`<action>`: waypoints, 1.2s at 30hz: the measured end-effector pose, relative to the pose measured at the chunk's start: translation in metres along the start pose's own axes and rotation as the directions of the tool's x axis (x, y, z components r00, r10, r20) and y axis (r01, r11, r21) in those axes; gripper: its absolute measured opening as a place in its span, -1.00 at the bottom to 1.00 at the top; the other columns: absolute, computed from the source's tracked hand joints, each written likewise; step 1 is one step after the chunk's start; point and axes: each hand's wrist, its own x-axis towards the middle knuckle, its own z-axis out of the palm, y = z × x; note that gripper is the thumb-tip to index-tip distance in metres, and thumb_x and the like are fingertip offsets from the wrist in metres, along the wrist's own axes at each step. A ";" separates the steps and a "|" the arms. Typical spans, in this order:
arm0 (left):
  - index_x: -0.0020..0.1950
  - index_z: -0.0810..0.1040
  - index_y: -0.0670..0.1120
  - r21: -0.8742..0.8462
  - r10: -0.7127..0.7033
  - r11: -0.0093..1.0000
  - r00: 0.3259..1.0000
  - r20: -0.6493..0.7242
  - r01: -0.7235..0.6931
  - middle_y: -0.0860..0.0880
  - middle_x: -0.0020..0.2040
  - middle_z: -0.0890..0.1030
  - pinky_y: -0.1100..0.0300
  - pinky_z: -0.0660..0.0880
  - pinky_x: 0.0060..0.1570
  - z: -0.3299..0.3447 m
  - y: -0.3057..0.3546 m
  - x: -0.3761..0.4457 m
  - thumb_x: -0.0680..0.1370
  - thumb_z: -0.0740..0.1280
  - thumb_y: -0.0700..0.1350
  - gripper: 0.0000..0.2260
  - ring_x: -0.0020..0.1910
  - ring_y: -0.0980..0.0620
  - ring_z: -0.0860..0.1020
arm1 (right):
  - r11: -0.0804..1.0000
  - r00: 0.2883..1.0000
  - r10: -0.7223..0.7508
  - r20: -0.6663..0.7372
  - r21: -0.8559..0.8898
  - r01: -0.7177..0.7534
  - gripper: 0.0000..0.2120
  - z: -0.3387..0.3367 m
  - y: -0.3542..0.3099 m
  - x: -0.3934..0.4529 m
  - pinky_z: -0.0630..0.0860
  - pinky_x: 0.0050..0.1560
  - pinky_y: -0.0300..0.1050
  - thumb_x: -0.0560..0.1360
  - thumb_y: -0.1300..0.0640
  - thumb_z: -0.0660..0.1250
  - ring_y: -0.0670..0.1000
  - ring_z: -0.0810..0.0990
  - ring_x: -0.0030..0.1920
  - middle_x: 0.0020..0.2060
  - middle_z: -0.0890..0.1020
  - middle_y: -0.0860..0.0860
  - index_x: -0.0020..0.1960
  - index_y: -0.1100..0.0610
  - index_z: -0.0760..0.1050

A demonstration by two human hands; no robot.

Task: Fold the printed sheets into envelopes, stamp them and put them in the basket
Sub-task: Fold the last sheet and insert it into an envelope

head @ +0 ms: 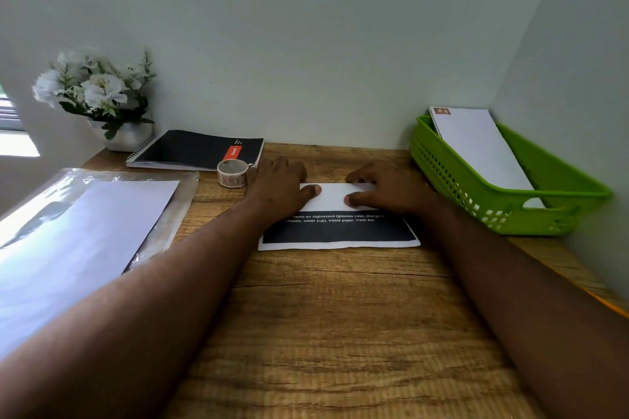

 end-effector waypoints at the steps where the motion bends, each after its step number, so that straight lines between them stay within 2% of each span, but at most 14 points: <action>1: 0.20 0.49 0.05 -0.018 -0.007 1.000 1.000 -0.006 0.007 -0.10 0.29 0.45 -0.16 0.26 0.34 0.000 0.000 0.000 0.55 0.22 0.24 -0.65 0.35 -0.12 0.33 | 1.000 1.000 -0.007 -0.002 0.025 0.007 -0.36 -0.001 -0.002 0.000 0.33 0.32 0.15 0.24 -0.41 0.29 -0.03 0.43 0.25 0.21 0.53 -0.12 0.24 -0.14 0.51; 4: 0.13 0.50 0.09 -0.017 -0.007 1.000 1.000 -0.023 0.007 -0.04 0.28 0.44 -0.14 0.23 0.31 -0.001 0.004 -0.002 0.55 0.23 0.22 -0.72 0.35 -0.10 0.32 | 0.989 1.000 -0.025 0.003 0.147 0.024 -0.54 -0.005 -0.006 -0.004 0.39 0.07 -0.16 0.37 -0.14 0.46 -0.10 0.47 0.04 -0.01 0.52 -0.15 0.23 -0.05 0.54; 6: 0.11 0.49 0.09 -0.005 0.010 1.000 0.999 -0.053 -0.010 -0.02 0.26 0.42 -0.12 0.19 0.29 -0.002 0.006 -0.004 0.56 0.22 0.20 -0.75 0.34 -0.08 0.31 | 0.975 0.999 -0.038 0.003 0.220 0.037 -0.59 -0.006 -0.007 -0.006 0.35 -0.12 -0.28 0.35 -0.08 0.51 -0.13 0.47 -0.04 -0.09 0.53 -0.16 0.17 -0.01 0.58; 9: 0.05 0.47 0.07 -0.053 0.065 0.996 0.978 -0.197 -0.077 0.01 0.21 0.46 -0.09 0.19 0.29 -0.007 0.009 -0.007 0.57 0.25 0.13 -0.83 0.28 -0.05 0.38 | 0.968 0.990 -0.037 -0.139 0.242 0.071 -0.71 -0.004 -0.007 -0.009 0.37 -0.14 -0.24 0.32 -0.03 0.54 -0.09 0.49 -0.08 -0.17 0.54 -0.13 -0.01 0.05 0.62; 12: -0.02 0.48 0.03 -0.064 0.125 0.984 0.909 -0.397 -0.163 0.01 0.07 0.53 -0.10 0.24 0.26 -0.014 0.013 -0.011 0.57 0.27 0.05 -0.88 0.14 -0.04 0.46 | 0.990 0.883 -0.120 -0.453 0.014 0.142 -0.75 -0.001 -0.006 -0.009 0.31 0.06 -0.03 0.35 -0.06 0.49 0.02 0.48 0.06 -0.06 0.54 -0.04 -0.04 0.03 0.61; 14: -0.05 0.47 0.01 -0.050 0.152 0.978 0.862 -0.483 -0.201 0.02 -0.01 0.54 -0.09 0.26 0.19 -0.016 0.017 -0.013 0.58 0.27 0.02 -0.90 0.06 -0.03 0.48 | 0.980 0.787 -0.189 -0.587 -0.159 0.118 -0.82 -0.002 -0.008 -0.011 0.14 -0.01 -0.04 0.40 -0.06 0.43 0.03 0.46 0.08 -0.02 0.56 -0.06 -0.05 -0.01 0.61; 17: -0.08 0.46 0.00 -0.022 0.186 0.972 0.826 -0.532 -0.233 0.03 -0.07 0.55 -0.07 0.26 0.11 -0.015 0.019 -0.016 0.58 0.29 -0.01 -0.90 0.01 -0.03 0.49 | 0.949 0.697 -0.281 -0.659 -0.299 0.099 -0.90 -0.002 -0.012 -0.015 0.06 -0.12 -0.05 0.40 -0.02 0.44 0.06 0.52 0.03 -0.07 0.60 -0.09 -0.12 -0.02 0.59; 20: -0.09 0.46 -0.01 0.010 0.211 0.971 0.838 -0.503 -0.238 0.03 -0.10 0.55 -0.09 0.29 0.10 -0.015 0.019 -0.016 0.56 0.31 -0.03 -0.91 0.02 -0.03 0.50 | 0.937 0.719 -0.310 -0.622 -0.326 0.121 -0.93 0.000 -0.012 -0.017 -0.05 -0.14 -0.11 0.39 0.02 0.44 0.05 0.53 0.07 -0.05 0.62 -0.12 -0.16 -0.02 0.57; 24: -0.08 0.46 -0.01 0.087 0.275 0.959 0.812 -0.515 -0.270 0.02 -0.08 0.57 -0.03 0.24 0.06 -0.019 0.022 -0.018 0.54 0.33 -0.06 -0.93 0.03 -0.04 0.51 | 0.951 0.762 -0.293 -0.578 -0.262 0.167 -0.92 0.000 -0.008 -0.017 0.02 -0.02 -0.11 0.42 0.06 0.43 0.00 0.53 0.19 0.11 0.62 -0.10 -0.11 -0.02 0.55; 27: -0.07 0.50 -0.02 0.133 0.319 0.947 0.813 -0.488 -0.292 0.01 -0.03 0.60 -0.04 0.24 0.09 -0.020 0.025 -0.022 0.52 0.32 -0.06 -0.94 0.05 -0.03 0.53 | 0.955 0.790 -0.290 -0.541 -0.224 0.197 -0.88 0.000 -0.002 -0.018 0.03 0.02 -0.15 0.43 0.06 0.43 -0.03 0.54 0.20 0.15 0.62 -0.11 -0.12 -0.08 0.49; 29: -0.16 0.53 -0.02 0.138 0.313 0.950 0.831 -0.460 -0.281 0.03 -0.11 0.61 -0.04 0.23 0.12 -0.021 0.027 -0.023 0.50 0.28 -0.01 -0.88 -0.04 0.01 0.55 | 0.961 0.838 -0.272 -0.472 -0.179 0.211 -0.84 0.001 0.000 -0.019 0.10 0.12 -0.13 0.43 0.06 0.40 -0.07 0.54 0.11 0.03 0.64 -0.16 -0.15 -0.13 0.42; 31: -0.24 0.52 -0.01 0.124 0.292 0.956 0.871 -0.396 -0.265 0.07 -0.23 0.59 0.00 0.25 0.16 -0.023 0.030 -0.024 0.53 0.22 0.04 -0.79 -0.19 0.05 0.53 | 0.966 0.892 -0.258 -0.370 -0.108 0.234 -0.86 0.003 0.000 -0.019 0.25 0.26 0.02 0.40 0.09 0.39 -0.12 0.52 -0.02 -0.14 0.59 -0.19 -0.16 -0.08 0.44; 33: -0.12 0.58 -0.02 0.059 0.255 0.967 0.917 -0.308 -0.248 0.03 -0.16 0.63 0.04 0.35 0.17 -0.021 0.032 -0.024 0.57 0.20 0.03 -0.78 -0.15 0.02 0.56 | 0.962 0.917 -0.272 -0.291 -0.051 0.269 -0.90 0.004 -0.001 -0.020 0.41 0.20 0.03 0.37 0.06 0.42 -0.14 0.53 -0.04 -0.13 0.62 -0.17 -0.12 -0.01 0.54; 36: 0.32 0.51 -0.02 -0.107 0.151 0.981 0.984 -0.093 -0.161 -0.06 0.26 0.57 0.08 0.40 0.22 -0.012 0.033 -0.023 0.61 0.20 0.01 -0.69 0.22 -0.05 0.51 | 0.960 0.941 -0.273 -0.198 0.009 0.280 -0.80 0.004 -0.005 -0.021 0.46 0.08 -0.11 0.39 -0.05 0.45 -0.11 0.54 -0.02 -0.05 0.63 -0.11 -0.06 0.03 0.58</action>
